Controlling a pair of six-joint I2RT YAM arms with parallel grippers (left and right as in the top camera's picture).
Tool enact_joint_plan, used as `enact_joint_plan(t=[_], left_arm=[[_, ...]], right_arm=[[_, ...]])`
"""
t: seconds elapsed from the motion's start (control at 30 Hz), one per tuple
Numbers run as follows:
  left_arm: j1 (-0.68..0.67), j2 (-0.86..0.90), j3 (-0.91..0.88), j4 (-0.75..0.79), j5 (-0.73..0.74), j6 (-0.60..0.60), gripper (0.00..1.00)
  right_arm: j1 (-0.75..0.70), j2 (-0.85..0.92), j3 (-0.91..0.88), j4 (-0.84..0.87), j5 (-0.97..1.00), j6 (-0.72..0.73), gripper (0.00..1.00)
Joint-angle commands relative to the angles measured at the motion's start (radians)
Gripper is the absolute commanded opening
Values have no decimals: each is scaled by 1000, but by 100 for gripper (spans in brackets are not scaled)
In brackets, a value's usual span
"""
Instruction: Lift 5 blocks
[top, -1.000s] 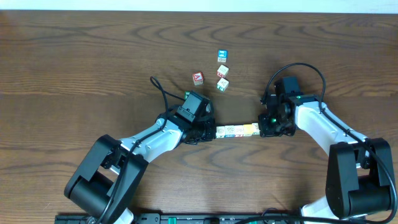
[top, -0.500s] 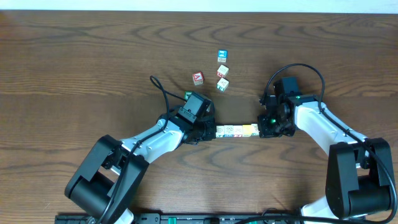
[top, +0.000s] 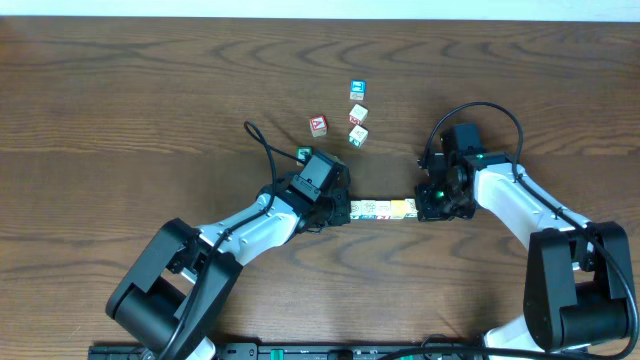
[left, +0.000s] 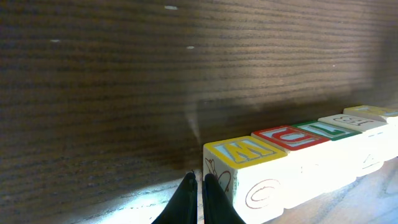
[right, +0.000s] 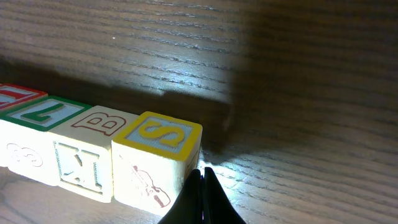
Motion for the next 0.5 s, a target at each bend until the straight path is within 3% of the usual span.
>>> enact_joint_plan(t=[0.0,0.27,0.47], left_arm=[[-37,7,0,25,58,-10,7],[-37,7,0,25,59,-13,7],[-37,7,0,25,64,-13,7]], right_arm=[[21,2,-3,4,-185,27,1],[21,2,-3,1,-184,176,1],[21,2,-3,8,-185,113,1]])
